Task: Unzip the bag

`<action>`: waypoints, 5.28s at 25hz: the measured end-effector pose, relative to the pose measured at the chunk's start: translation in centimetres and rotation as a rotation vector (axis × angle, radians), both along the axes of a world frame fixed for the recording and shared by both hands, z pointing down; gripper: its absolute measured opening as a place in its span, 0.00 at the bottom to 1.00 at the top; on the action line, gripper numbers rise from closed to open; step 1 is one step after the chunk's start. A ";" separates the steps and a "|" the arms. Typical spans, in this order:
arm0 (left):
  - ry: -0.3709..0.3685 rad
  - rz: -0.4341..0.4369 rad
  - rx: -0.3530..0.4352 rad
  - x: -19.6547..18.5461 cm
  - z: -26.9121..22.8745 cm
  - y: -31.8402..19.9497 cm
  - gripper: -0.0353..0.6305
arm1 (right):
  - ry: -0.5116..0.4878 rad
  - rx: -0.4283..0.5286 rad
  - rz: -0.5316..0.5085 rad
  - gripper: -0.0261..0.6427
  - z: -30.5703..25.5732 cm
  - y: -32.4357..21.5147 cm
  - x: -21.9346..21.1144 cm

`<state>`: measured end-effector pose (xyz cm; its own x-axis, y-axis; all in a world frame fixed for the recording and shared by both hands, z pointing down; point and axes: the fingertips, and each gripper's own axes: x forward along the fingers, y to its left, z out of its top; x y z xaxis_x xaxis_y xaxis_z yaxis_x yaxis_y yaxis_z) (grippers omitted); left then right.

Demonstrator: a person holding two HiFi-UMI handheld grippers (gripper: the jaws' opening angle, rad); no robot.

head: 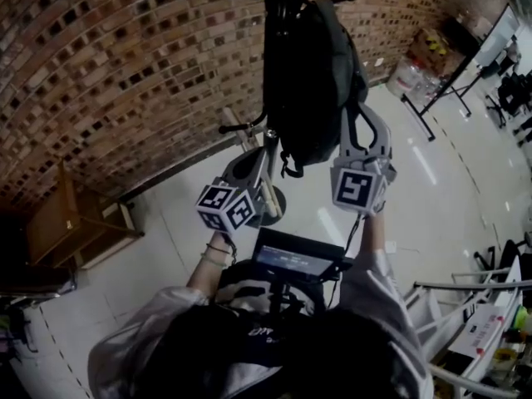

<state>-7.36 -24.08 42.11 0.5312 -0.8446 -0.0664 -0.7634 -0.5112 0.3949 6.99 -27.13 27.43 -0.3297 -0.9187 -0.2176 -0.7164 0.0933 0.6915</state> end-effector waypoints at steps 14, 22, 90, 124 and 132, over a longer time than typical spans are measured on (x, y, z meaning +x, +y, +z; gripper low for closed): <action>0.022 -0.024 -0.002 1.8 -0.4 -0.2 0.06 | 0.214 0.069 0.012 0.10 -0.7 0.0 0.9; 0.021 -0.042 -0.011 2.1 -0.1 0.0 0.06 | 0.202 0.177 -0.010 0.08 -2.5 1.5 1.3; -0.116 0.026 0.094 5.2 -5.0 -2.5 0.06 | 0.052 -0.134 -0.184 0.07 2.9 1.9 2.0; -0.105 -0.029 0.042 4.7 -3.2 -2.4 0.06 | -0.073 -0.423 -0.200 0.07 17.4 0.8 3.7; -0.101 -0.041 0.029 3.8 -2.8 -2.8 0.06 | -0.131 -0.483 -0.187 0.07 19.8 -0.1 3.8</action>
<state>-3.57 -26.87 39.28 0.5014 -0.8643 -0.0389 -0.8191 -0.4887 0.3003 10.82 -27.19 47.23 -0.4955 -0.8528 0.1651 -0.7346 0.5129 0.4442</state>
